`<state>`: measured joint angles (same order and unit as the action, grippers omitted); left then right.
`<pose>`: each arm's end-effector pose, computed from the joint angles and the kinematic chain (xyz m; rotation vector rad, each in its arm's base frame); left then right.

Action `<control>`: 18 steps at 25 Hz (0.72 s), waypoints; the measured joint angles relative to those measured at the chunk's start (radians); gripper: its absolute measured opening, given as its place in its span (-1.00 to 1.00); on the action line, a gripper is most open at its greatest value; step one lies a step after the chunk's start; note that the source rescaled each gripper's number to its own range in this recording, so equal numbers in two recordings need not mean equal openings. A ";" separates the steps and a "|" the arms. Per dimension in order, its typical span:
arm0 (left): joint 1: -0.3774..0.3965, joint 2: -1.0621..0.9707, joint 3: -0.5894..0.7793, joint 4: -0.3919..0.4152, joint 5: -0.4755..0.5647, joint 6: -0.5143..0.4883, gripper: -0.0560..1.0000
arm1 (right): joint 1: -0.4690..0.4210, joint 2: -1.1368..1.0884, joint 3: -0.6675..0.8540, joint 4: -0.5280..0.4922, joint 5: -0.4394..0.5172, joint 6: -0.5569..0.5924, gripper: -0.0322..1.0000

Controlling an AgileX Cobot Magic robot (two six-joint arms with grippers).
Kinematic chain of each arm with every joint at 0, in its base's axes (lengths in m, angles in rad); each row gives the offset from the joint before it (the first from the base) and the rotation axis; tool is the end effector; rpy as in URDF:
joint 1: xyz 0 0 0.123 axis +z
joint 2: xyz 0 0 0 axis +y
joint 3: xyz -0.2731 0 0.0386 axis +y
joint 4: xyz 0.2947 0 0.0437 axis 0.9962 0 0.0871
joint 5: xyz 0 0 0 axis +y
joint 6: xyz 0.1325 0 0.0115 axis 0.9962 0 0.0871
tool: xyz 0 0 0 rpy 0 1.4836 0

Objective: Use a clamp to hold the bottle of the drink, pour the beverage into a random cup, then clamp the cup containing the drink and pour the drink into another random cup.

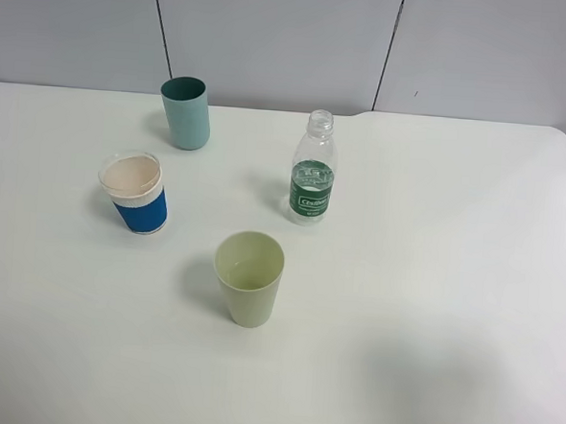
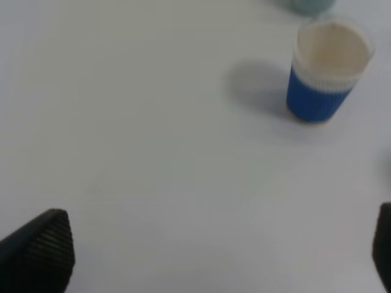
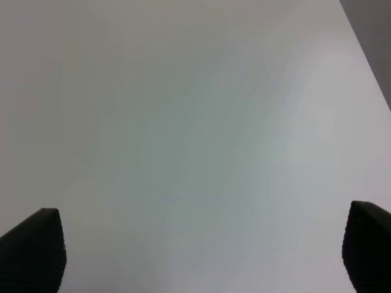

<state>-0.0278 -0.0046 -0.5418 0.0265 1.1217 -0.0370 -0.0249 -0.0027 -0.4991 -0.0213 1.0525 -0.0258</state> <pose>0.0733 0.0011 0.2884 -0.0124 2.0586 -0.0084 0.0830 -0.0045 0.2814 0.0000 2.0346 -0.0573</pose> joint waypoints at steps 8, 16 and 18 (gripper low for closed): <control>0.000 0.000 0.033 -0.004 -0.065 0.001 0.97 | 0.000 0.000 0.000 0.000 0.000 0.000 0.55; 0.000 0.000 0.038 -0.007 -0.066 0.003 0.97 | 0.000 0.000 0.000 0.000 0.000 0.000 0.55; 0.000 0.000 0.038 -0.007 -0.066 0.004 0.97 | 0.000 0.000 0.000 0.000 0.000 0.000 0.55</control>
<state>-0.0278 -0.0046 -0.5042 0.0191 1.0558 -0.0327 -0.0249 -0.0027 -0.4991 -0.0213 1.0525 -0.0258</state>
